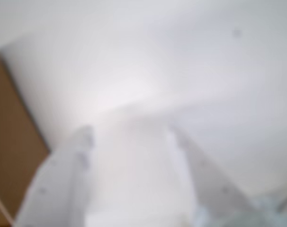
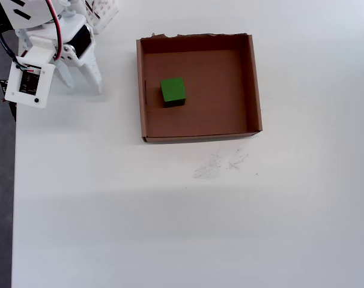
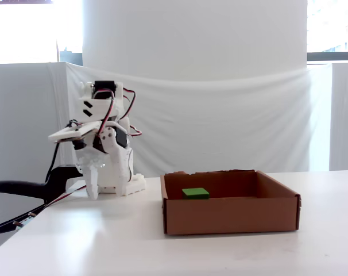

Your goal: Grasp a green cube and put it in a box.

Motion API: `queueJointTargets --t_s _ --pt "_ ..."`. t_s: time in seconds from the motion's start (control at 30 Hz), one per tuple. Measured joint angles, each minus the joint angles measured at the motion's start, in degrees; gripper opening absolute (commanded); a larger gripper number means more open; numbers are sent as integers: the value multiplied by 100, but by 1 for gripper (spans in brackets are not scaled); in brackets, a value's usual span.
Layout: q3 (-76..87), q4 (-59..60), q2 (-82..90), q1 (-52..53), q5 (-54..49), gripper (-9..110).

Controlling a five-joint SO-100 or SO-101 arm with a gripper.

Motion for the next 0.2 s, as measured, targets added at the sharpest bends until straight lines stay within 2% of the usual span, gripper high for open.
queueJointTargets --t_s 0.2 --pt "0 0 0 0 0 21"
